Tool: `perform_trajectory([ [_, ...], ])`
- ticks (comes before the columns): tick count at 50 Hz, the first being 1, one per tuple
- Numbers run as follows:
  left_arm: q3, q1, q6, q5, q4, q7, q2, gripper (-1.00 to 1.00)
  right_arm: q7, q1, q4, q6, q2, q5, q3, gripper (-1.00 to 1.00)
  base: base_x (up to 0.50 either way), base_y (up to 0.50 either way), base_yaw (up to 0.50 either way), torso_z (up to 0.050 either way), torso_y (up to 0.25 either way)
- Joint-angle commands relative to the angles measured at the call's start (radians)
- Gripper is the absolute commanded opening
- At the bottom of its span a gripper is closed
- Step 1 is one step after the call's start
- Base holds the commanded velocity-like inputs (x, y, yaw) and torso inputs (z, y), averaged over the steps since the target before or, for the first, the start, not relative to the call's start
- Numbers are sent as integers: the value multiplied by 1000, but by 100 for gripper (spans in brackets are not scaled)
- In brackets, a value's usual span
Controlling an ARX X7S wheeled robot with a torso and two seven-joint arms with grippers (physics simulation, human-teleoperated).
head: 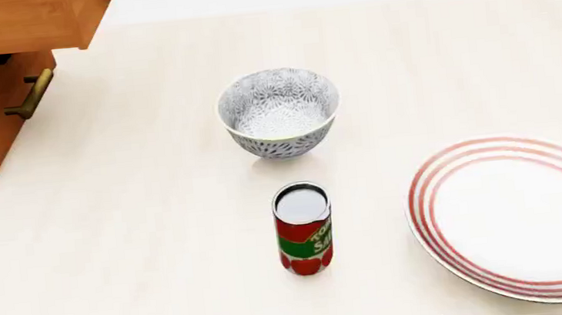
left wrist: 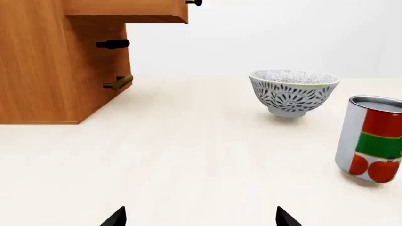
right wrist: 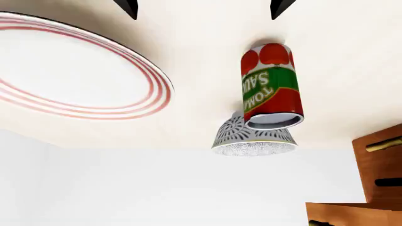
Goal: Put the bowl on top of the cabinet.
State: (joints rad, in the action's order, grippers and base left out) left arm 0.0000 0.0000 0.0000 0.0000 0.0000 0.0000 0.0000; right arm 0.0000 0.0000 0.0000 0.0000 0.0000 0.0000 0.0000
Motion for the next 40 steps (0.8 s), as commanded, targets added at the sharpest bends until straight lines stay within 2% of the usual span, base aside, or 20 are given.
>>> perform_trajectory([
  [1, 21, 1, -4, -7, 4, -22, -16, 100, 26, -2, -7, 15, 16, 6, -21, 100, 0, 0, 0, 0, 0],
  [13, 64, 21, -48, -17, 87, -63, -56, 100, 79, -11, -70, 60, 49, 8, -73, 100, 0, 0, 0, 0, 0],
  [24, 84, 56, -167, -11, 315, -92, -84, 100, 110, -34, -300, 176, 76, -6, -101, 100, 0, 0, 0, 0, 0],
  [35, 115, 125, -331, 23, 685, -115, -116, 100, 130, -63, -610, 349, 102, -29, -123, 100, 0, 0, 0, 0, 0],
  [40, 116, 128, -390, 34, 803, -122, -130, 100, 135, -47, -686, 407, 113, -34, -128, 100, 0, 0, 0, 0, 0],
])
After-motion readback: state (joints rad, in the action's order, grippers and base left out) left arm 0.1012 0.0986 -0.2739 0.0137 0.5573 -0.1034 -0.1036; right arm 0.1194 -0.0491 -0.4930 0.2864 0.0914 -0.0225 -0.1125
